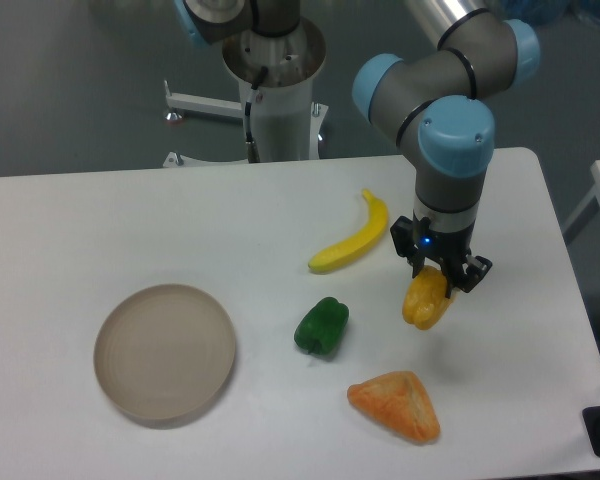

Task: Pick up the yellow pepper from the plate
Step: 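Lift the yellow pepper off the plate and carry it beside the banana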

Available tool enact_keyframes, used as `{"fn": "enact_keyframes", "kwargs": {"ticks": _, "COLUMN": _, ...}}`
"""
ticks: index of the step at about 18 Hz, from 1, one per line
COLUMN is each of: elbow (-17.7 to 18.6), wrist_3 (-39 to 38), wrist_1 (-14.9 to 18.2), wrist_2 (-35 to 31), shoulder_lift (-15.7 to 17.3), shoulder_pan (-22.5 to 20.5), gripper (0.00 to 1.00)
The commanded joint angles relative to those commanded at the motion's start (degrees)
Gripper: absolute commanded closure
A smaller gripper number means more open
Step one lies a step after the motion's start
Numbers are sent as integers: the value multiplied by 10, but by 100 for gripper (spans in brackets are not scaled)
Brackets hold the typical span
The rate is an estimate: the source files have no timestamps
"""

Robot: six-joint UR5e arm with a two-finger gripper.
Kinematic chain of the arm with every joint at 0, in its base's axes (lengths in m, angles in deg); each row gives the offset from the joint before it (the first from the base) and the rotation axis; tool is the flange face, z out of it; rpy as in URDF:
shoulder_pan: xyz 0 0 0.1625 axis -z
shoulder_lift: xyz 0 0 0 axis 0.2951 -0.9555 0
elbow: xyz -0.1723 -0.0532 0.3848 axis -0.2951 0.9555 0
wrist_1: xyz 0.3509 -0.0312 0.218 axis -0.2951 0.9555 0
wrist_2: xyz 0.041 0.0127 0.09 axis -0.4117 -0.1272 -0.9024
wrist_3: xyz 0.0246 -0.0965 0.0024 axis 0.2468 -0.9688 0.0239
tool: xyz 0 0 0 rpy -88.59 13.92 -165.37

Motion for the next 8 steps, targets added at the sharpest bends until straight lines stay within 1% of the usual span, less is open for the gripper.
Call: {"fn": "enact_keyframes", "kwargs": {"ticks": 8, "elbow": -1, "wrist_3": 1, "wrist_1": -2, "wrist_2": 0, "shoulder_lift": -4, "shoulder_pan": 0, "gripper": 58}}
